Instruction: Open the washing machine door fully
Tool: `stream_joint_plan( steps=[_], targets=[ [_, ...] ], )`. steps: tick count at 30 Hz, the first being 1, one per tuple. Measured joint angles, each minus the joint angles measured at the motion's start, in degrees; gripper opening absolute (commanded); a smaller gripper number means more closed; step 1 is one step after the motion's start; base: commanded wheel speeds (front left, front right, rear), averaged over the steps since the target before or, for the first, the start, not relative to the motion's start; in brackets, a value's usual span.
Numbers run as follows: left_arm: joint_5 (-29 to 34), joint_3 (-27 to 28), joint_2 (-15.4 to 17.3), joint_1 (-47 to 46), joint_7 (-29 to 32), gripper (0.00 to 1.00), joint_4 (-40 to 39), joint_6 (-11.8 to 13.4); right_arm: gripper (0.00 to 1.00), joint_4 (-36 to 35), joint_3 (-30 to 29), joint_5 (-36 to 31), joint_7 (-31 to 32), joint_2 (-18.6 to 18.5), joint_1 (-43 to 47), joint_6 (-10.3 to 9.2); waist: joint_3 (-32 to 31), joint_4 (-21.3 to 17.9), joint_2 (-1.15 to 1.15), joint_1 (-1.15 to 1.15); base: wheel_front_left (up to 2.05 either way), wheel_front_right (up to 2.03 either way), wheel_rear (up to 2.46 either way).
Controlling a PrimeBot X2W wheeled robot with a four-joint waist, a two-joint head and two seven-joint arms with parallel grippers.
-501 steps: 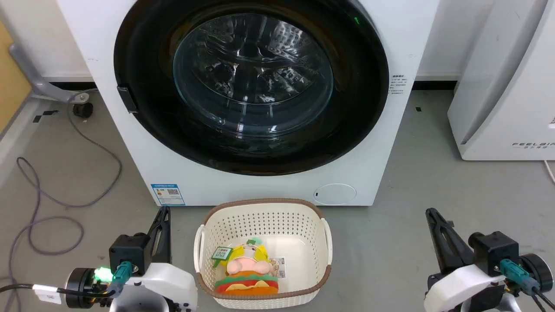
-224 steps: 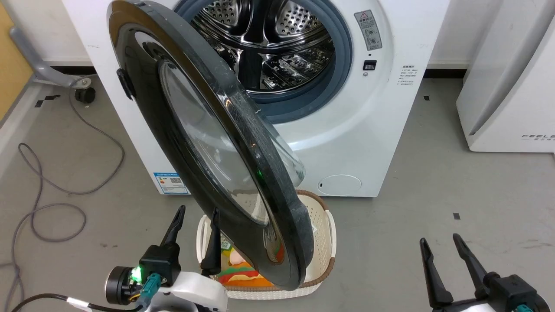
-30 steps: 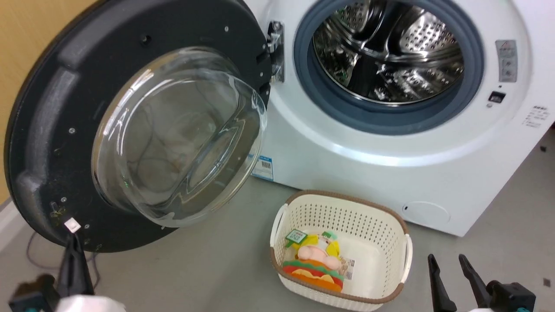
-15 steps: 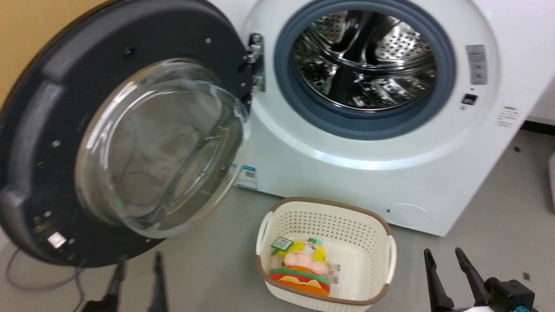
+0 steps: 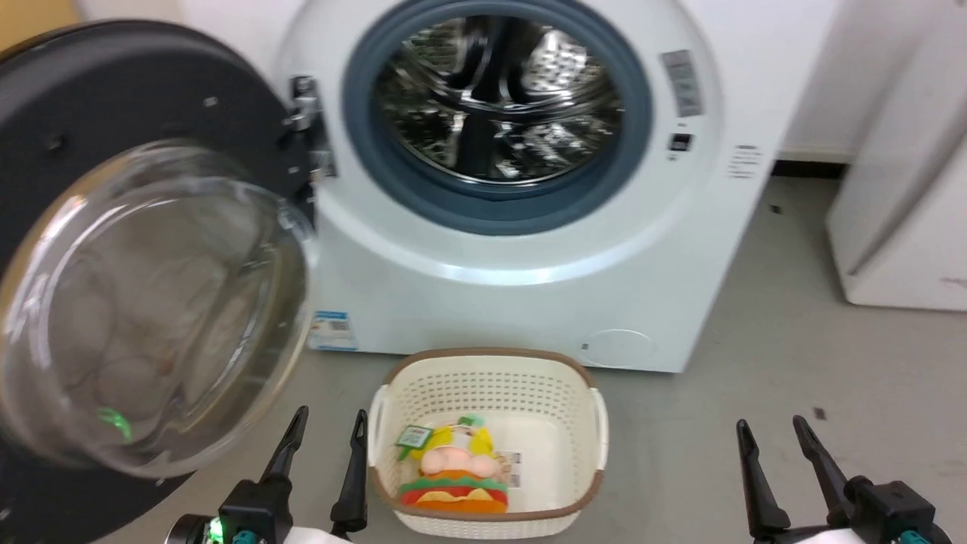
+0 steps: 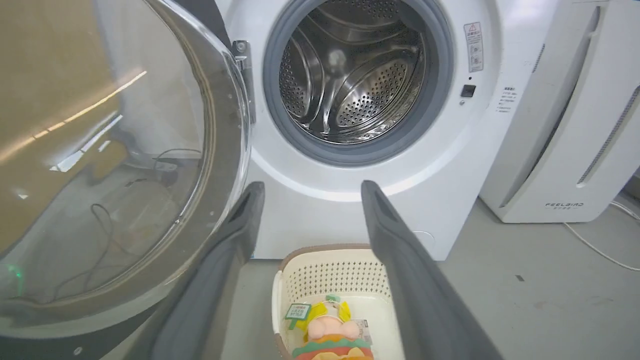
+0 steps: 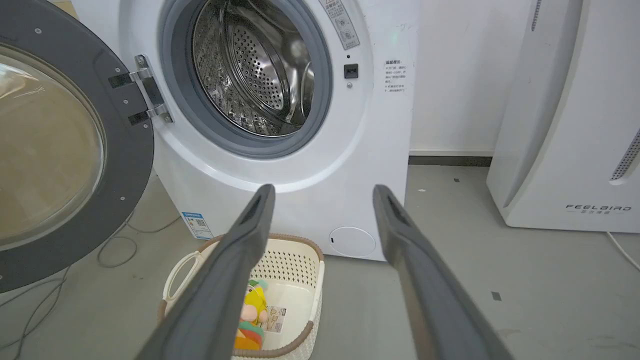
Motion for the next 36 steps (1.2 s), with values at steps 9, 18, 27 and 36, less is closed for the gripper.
stream_joint_plan(
  steps=[9,18,27,36],
  targets=[
    [0.4,0.51,0.01,-0.84,0.0,1.0,1.27,0.15,1.0,-1.96,0.88,-0.19,0.26,0.0,1.08,0.0,-0.06,-5.2,0.0,0.0,0.0,0.0,0.0],
    [0.32,0.57,0.0,-0.82,0.05,0.0,1.59,0.07,0.0,-2.33,0.89,-0.19,0.47,-0.01,1.17,-0.01,-0.01,-5.38,0.0,0.0,0.0,0.0,0.0],
    [0.33,0.73,0.0,-0.82,1.04,0.0,1.33,0.07,0.0,-2.45,0.87,-0.31,1.3,-0.01,1.13,-0.01,0.02,-5.35,0.0,0.0,0.0,0.0,0.0],
    [0.54,1.09,0.0,-0.83,2.08,0.0,0.65,0.08,0.0,-2.86,0.88,-0.8,2.29,-0.01,1.04,-0.01,0.05,-5.32,0.0,0.0,0.0,0.0,0.0]
  ],
)
